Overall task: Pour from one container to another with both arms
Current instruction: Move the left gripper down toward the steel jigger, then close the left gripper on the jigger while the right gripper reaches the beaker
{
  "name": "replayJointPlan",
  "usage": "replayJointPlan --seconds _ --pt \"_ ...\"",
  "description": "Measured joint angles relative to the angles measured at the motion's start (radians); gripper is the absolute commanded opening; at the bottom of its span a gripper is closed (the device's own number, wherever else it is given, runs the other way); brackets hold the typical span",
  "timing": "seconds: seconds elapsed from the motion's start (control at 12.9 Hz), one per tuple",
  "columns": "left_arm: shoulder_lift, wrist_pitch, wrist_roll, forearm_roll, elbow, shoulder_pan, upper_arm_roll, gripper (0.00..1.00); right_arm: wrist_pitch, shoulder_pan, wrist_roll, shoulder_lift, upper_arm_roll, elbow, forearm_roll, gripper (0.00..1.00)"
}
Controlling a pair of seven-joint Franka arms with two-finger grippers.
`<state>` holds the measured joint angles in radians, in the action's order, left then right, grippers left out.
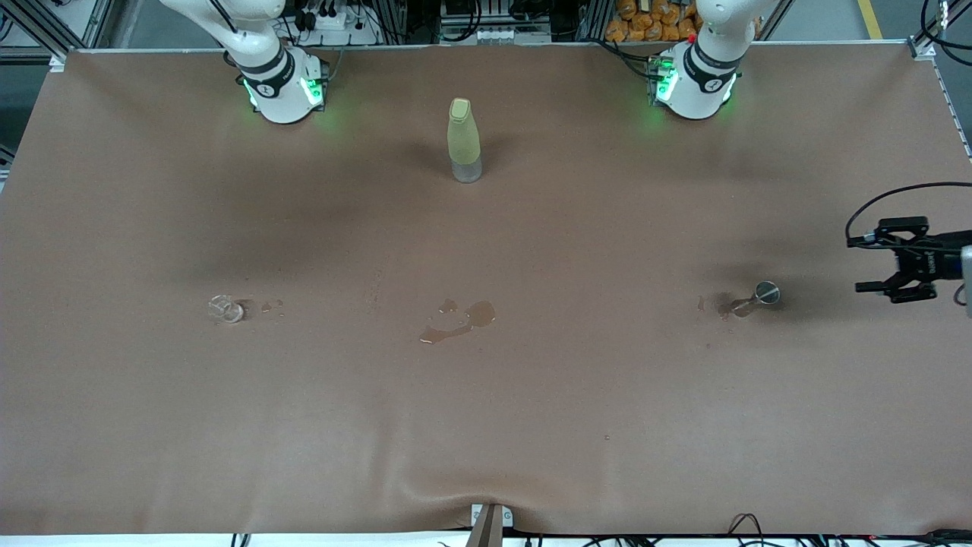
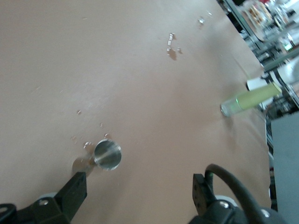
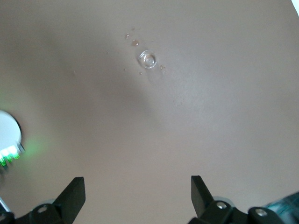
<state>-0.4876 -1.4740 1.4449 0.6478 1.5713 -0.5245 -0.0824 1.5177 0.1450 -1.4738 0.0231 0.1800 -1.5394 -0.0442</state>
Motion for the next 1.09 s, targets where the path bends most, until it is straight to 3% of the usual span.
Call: replayJointPlan --seconds 0.39,0.62,1.09 --pt "-0.033 0.058 0.274 0.001 0.000 -0.049 0.002 1.00 0.099 0.001 -0.421 0.014 0.027 -0.028 0.000 1.00" --pt "-0.103 0.087 0.408 0.071 -0.001 -0.092 0.003 1.00 0.115 0.002 -0.486 0.023 0.034 -0.041 0.023 1.00" --pt "-0.265 0.105 0.646 0.108 -0.025 -0.145 0.003 1.00 0.160 0.016 -0.603 0.094 0.092 -0.115 0.242 1.00"
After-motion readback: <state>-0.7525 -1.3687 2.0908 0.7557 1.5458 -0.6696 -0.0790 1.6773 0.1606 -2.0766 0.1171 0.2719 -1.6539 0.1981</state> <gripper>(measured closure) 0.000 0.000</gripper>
